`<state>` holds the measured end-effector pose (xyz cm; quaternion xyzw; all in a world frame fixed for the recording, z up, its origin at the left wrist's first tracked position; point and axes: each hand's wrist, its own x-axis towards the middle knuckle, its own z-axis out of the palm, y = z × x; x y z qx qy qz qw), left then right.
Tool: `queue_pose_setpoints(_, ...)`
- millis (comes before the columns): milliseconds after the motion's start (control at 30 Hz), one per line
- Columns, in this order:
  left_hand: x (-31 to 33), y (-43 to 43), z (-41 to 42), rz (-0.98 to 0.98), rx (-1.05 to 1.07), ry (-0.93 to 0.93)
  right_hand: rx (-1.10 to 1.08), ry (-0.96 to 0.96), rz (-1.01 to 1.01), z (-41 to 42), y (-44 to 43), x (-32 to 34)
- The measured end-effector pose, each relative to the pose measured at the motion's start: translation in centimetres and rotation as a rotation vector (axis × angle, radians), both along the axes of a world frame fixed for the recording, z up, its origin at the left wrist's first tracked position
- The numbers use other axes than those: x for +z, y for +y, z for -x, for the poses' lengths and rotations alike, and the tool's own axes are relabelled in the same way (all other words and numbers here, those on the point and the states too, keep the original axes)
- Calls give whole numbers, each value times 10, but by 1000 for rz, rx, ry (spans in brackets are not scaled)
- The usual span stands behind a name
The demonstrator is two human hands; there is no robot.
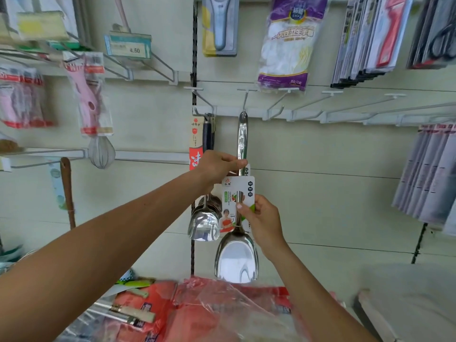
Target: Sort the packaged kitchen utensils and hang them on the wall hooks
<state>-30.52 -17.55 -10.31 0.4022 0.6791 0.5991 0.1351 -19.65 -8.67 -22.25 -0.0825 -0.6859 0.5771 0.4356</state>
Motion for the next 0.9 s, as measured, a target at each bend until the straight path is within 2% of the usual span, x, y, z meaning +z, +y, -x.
queue_pose_setpoints(467,-4,47,38,-23,68,29,-56,-48,-31,49,53,-2)
queue_pose_setpoints(900,-6,91,71,-13,104,32,-95,-70,38,94,98,-3)
